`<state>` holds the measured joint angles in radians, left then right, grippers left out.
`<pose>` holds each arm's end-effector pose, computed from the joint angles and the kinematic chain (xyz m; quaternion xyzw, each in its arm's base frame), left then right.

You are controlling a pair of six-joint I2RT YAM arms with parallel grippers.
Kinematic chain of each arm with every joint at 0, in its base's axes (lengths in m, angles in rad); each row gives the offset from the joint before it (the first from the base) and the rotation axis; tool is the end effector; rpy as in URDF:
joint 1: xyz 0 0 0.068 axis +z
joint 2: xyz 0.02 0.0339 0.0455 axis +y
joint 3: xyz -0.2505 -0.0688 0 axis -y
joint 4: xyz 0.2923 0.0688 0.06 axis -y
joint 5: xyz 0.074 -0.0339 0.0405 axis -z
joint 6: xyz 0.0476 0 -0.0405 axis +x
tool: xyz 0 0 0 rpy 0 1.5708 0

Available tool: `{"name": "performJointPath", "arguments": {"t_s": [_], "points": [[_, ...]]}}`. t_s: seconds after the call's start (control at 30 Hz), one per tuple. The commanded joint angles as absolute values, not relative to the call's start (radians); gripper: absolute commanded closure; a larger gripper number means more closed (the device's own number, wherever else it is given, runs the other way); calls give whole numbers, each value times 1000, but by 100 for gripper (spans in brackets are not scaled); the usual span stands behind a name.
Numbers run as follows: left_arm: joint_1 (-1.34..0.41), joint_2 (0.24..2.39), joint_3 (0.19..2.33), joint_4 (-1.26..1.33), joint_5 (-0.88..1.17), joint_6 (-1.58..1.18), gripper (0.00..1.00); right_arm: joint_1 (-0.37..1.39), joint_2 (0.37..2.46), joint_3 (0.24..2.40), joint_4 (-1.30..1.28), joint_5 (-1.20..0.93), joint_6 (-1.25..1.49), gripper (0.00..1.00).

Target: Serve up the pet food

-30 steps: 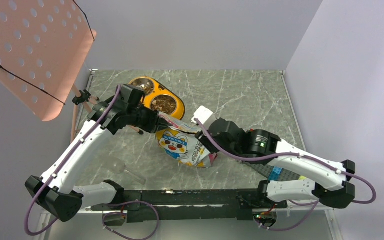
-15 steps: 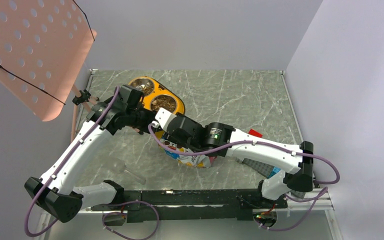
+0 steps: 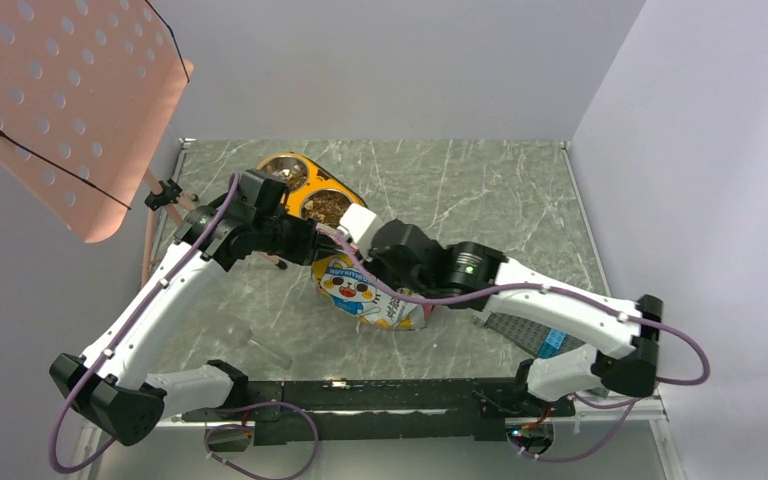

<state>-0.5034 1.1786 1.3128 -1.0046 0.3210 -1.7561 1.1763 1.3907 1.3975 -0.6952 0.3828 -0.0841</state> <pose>0.2404 -0.1495 0.3524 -0.4991 0.7834 -0.3703 0.0088 0.1541 0.3239 0.3469 -0.4575 0.7651 0.0707 0.4476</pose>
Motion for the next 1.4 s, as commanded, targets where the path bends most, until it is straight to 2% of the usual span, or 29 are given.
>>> {"name": "performJointPath", "arguments": {"t_s": [0.0,0.03,0.07,0.23,0.7,0.9,1.07,1.1,1.13,1.27,1.37], "points": [[-471,1137,1327,-1040,269,-1767,100,1131,1230,1329,-770,440,-86,70],[-469,1137,1329,-1041,267,-1764,100,1131,1226,1320,-780,468,-86,80],[-464,1137,1330,-1044,266,-1760,100,1131,1224,1310,-797,502,-88,99],[-416,1141,1363,-1093,246,-1709,100,1128,1127,1215,-826,626,-90,100],[-247,1221,1435,-1184,267,-1541,100,1109,866,1114,-952,594,-95,100],[-247,1215,1423,-1174,299,-1546,100,1107,847,1109,-979,521,-63,100],[-251,1180,1369,-1159,332,-1575,100,1107,908,1231,-959,361,-26,100],[-252,1174,1360,-1155,337,-1580,100,1108,930,1259,-946,321,-27,99],[-255,1169,1354,-1153,340,-1586,100,1108,952,1282,-933,283,-25,92],[-263,1166,1346,-1150,351,-1592,100,1109,1029,1326,-828,161,-23,55],[-275,1169,1343,-1147,355,-1598,100,1112,1090,1366,-750,119,-48,42]]}}
